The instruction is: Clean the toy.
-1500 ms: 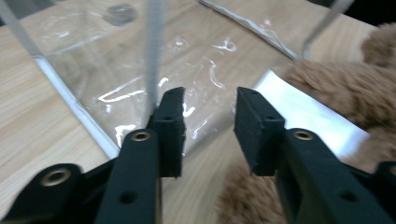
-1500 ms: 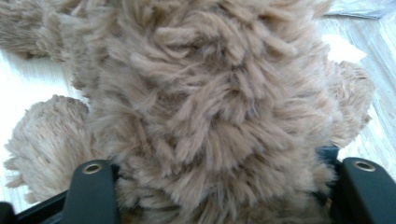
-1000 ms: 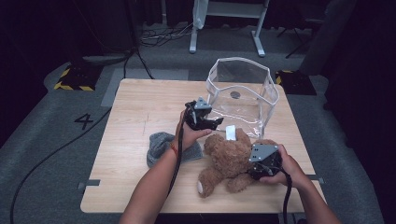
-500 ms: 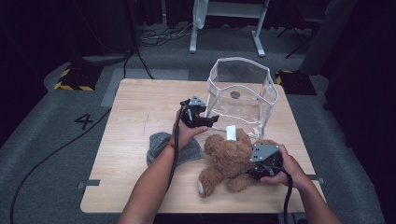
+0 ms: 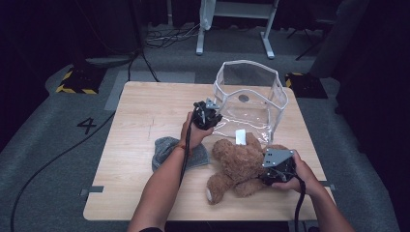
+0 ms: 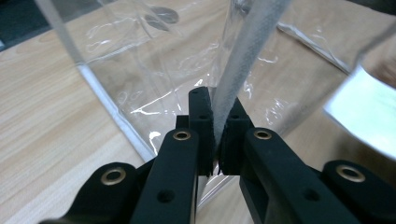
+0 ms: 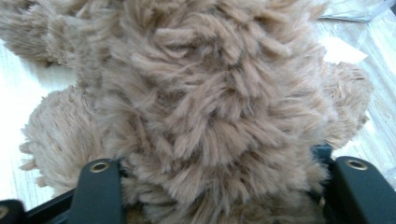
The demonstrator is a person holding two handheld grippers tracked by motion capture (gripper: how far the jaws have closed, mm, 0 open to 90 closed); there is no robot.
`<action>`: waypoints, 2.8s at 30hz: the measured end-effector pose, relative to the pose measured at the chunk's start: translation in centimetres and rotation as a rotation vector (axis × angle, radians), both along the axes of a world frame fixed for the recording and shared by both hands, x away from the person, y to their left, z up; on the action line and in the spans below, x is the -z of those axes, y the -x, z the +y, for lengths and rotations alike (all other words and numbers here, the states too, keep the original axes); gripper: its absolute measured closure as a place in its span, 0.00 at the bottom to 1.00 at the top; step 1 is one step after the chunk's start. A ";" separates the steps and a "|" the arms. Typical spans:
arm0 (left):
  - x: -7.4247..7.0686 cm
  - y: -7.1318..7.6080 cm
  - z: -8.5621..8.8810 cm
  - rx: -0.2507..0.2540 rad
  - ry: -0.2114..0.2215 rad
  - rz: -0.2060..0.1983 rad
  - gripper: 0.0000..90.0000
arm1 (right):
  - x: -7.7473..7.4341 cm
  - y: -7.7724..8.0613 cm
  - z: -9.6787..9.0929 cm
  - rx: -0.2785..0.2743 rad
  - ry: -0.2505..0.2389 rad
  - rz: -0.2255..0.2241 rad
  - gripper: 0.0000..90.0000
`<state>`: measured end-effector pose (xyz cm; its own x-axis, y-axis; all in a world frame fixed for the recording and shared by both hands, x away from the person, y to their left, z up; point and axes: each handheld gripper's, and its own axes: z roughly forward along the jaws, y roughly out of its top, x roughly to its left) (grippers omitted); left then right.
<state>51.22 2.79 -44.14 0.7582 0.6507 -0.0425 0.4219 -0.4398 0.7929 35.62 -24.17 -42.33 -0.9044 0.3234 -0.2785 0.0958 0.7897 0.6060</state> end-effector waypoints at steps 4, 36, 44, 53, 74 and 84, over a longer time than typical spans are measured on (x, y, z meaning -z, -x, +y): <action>-0.1 1.6 1.3 0.035 -0.003 0.005 0.96 | 0.0 0.1 -0.2 -0.012 -0.004 -0.001 0.35; -3.7 16.0 2.8 0.335 0.101 -0.068 0.17 | -0.8 1.6 -1.2 -0.001 -0.066 -0.022 0.17; -2.3 16.6 -1.5 0.371 -0.031 -0.057 0.37 | -0.6 1.6 -0.6 0.000 -0.055 -0.028 0.16; -2.0 17.0 -0.1 0.395 -0.118 -0.083 0.69 | -2.4 2.1 -3.6 0.013 -0.186 -0.030 0.19; -7.3 17.0 -3.2 0.497 -0.161 -0.009 0.17 | 1.1 0.7 -6.8 0.112 -0.207 0.143 0.16; -4.9 14.6 -5.1 0.473 -0.225 0.068 0.23 | 0.8 0.4 -5.1 0.079 -0.230 0.108 0.38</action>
<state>36.60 -2.36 -39.25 0.9716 0.2367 -0.0004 0.1833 -0.7511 0.6343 35.20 -29.29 -43.16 -0.8944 0.4375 -0.0930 0.2250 0.6198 0.7518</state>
